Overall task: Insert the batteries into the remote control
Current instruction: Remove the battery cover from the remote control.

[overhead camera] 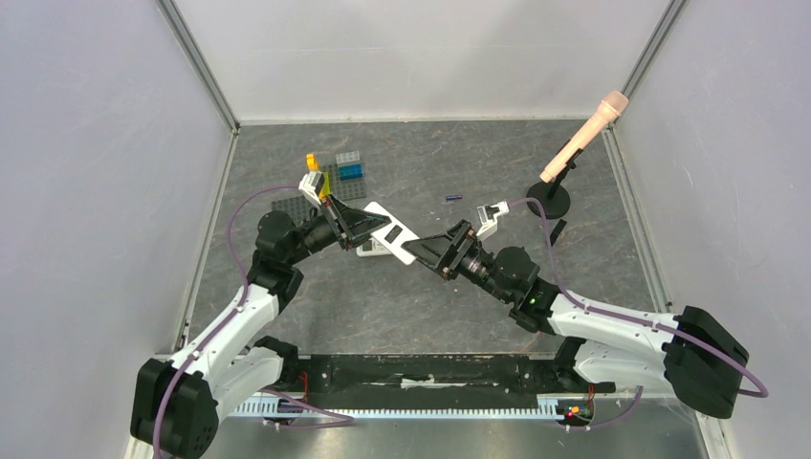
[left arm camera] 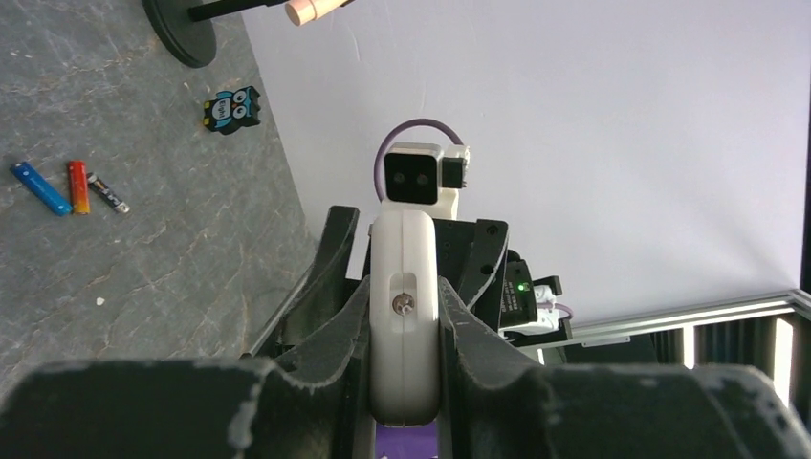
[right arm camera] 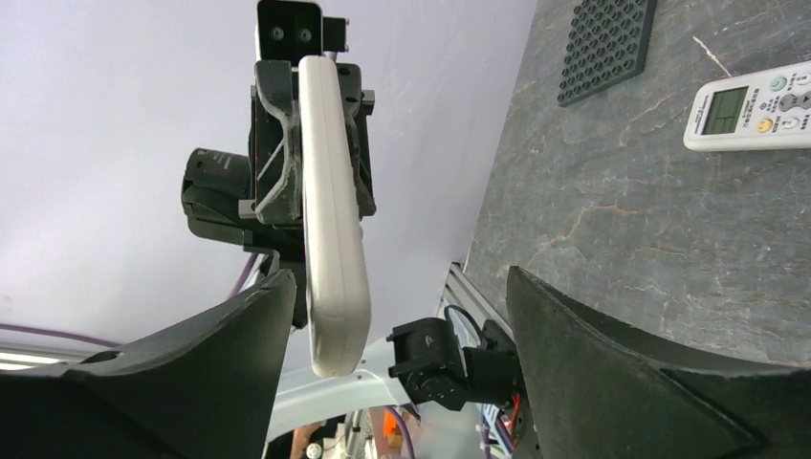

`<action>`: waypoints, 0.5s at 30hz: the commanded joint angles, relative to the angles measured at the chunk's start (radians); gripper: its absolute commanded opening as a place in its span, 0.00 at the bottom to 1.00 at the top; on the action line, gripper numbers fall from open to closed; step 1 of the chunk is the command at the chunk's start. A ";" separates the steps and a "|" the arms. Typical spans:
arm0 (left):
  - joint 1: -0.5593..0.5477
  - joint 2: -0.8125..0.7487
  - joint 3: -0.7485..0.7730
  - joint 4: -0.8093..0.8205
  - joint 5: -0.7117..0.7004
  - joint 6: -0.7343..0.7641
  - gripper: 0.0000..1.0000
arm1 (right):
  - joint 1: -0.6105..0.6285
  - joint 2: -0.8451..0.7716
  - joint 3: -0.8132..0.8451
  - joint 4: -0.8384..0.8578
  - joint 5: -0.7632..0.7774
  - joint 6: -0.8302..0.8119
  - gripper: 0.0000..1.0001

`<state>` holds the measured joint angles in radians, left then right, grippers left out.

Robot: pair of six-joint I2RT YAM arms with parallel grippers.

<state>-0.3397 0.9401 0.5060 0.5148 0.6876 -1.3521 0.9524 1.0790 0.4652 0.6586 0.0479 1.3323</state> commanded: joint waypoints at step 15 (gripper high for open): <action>-0.012 -0.006 -0.046 0.261 -0.038 -0.208 0.02 | -0.004 0.038 -0.045 0.059 0.024 0.045 0.43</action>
<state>-0.3450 0.9428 0.4545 0.6186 0.6750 -1.4391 0.9527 1.0969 0.4545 0.7269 0.0494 1.3823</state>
